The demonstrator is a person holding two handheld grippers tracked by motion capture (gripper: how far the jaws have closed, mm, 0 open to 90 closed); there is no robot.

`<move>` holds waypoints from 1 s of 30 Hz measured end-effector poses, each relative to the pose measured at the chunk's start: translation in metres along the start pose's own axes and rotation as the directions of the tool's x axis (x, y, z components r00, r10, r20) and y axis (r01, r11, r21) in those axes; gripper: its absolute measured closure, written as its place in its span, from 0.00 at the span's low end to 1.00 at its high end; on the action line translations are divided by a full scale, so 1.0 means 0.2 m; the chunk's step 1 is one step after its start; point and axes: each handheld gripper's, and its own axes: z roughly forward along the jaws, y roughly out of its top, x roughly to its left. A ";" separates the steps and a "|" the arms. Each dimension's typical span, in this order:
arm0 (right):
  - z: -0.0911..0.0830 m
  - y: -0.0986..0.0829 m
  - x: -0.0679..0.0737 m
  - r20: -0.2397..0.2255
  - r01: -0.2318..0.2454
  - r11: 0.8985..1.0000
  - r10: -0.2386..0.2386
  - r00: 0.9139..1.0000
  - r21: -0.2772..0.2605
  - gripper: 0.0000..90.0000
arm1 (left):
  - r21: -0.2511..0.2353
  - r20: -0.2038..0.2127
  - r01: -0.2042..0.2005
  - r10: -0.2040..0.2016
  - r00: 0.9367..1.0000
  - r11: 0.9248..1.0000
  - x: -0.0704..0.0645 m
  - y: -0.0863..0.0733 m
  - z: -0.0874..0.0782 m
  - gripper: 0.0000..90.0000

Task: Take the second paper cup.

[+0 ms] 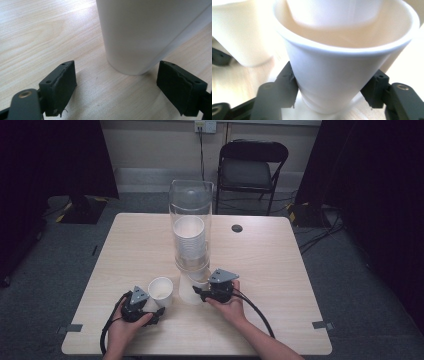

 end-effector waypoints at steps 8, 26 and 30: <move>-0.07 0.04 -0.02 -0.048 0.062 0.996 -0.059 0.997 0.069 0.37 | -0.002 0.001 0.000 0.000 1.000 1.000 0.00 0.00 0.00 0.17; -0.25 -0.10 -0.18 -0.009 0.050 0.991 -0.049 0.999 0.126 0.34 | -0.003 0.001 0.006 -0.006 1.000 1.000 0.00 0.00 0.00 0.17; -0.25 -0.13 -0.19 -0.004 0.045 0.988 -0.045 0.999 0.150 0.33 | -0.003 0.004 0.012 -0.012 1.000 1.000 -0.01 0.00 0.00 0.17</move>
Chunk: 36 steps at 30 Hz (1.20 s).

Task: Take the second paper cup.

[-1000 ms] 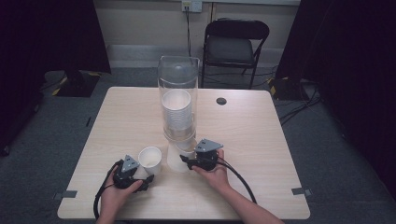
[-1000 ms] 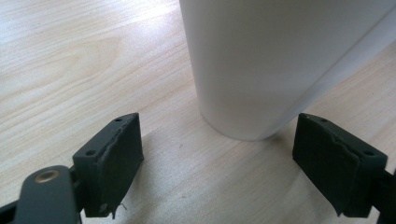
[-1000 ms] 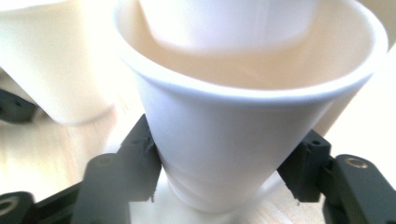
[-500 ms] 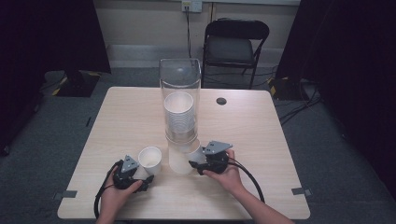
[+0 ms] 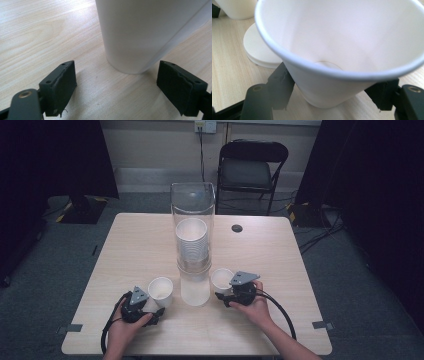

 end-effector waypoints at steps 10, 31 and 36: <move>-0.07 -0.07 -0.03 0.021 -0.057 0.998 0.056 0.998 0.002 0.17 | 0.000 -0.001 -0.003 0.003 1.000 1.000 0.00 0.00 0.00 0.17; -0.52 -0.38 -0.15 0.143 -0.115 0.988 0.100 0.985 0.101 0.17 | 0.000 0.001 -0.001 0.001 1.000 1.000 0.00 0.00 0.00 0.17; -0.59 -0.44 -0.16 0.160 -0.114 0.987 0.095 0.982 0.113 0.17 | 0.002 0.000 -0.003 0.003 1.000 1.000 0.00 0.00 0.00 0.17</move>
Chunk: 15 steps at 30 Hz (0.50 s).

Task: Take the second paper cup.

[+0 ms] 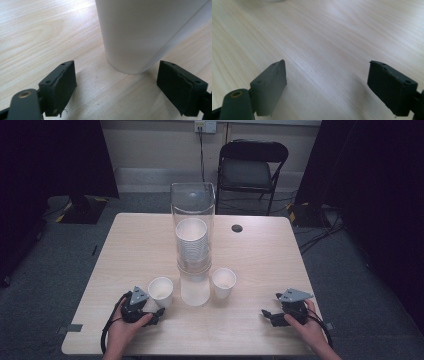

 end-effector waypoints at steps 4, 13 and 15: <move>-0.01 -0.05 -0.02 -0.010 -0.044 0.999 0.044 0.999 0.000 0.17 | 0.000 0.000 0.000 0.000 1.000 1.000 0.00 0.00 0.00 0.17; -0.02 -0.06 -0.04 -0.021 -0.060 0.998 0.060 0.998 0.014 0.16 | 0.000 0.000 0.000 0.000 1.000 1.000 0.00 0.00 0.00 0.17; -0.02 -0.06 -0.04 -0.024 -0.059 0.998 0.060 0.998 0.015 0.16 | 0.001 0.000 -0.002 0.002 1.000 1.000 0.00 0.00 0.00 0.17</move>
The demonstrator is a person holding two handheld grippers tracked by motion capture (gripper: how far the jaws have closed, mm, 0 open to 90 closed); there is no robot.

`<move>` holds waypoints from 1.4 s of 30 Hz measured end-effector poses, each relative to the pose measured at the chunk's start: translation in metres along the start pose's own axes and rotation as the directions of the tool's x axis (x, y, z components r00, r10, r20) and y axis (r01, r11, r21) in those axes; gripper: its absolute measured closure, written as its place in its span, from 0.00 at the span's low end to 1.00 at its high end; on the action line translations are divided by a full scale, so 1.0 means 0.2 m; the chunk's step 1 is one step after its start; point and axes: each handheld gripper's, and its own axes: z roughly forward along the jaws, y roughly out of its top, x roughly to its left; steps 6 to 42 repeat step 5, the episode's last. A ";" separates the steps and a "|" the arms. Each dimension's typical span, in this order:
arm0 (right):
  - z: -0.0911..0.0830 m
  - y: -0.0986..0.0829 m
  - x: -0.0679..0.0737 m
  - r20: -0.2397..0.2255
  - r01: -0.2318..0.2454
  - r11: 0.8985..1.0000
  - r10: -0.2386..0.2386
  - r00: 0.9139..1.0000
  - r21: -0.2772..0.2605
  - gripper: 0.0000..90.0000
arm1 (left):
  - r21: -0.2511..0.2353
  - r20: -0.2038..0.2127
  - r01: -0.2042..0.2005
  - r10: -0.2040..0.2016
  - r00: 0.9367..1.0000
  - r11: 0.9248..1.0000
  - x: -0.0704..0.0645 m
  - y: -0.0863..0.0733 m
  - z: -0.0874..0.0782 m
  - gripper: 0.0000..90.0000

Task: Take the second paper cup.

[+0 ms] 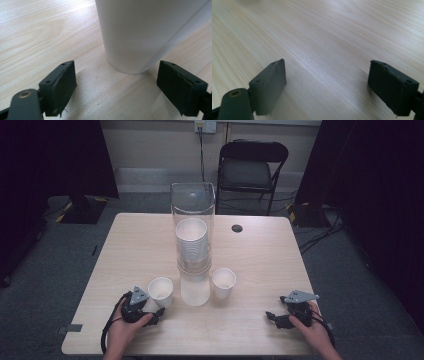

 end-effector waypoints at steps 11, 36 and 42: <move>0.00 0.00 -0.01 -0.018 0.018 1.000 -0.018 1.000 0.001 0.16 | -0.002 0.000 0.002 -0.002 1.000 1.000 0.00 0.00 0.00 0.17; 0.00 0.00 -0.01 -0.018 0.018 1.000 -0.018 1.000 0.001 0.16 | -0.002 0.000 0.002 -0.002 1.000 1.000 0.00 0.00 0.00 0.17; 0.00 0.00 -0.01 -0.018 0.018 1.000 -0.018 1.000 0.001 0.16 | -0.002 0.000 0.002 -0.002 1.000 1.000 0.00 0.00 0.00 0.17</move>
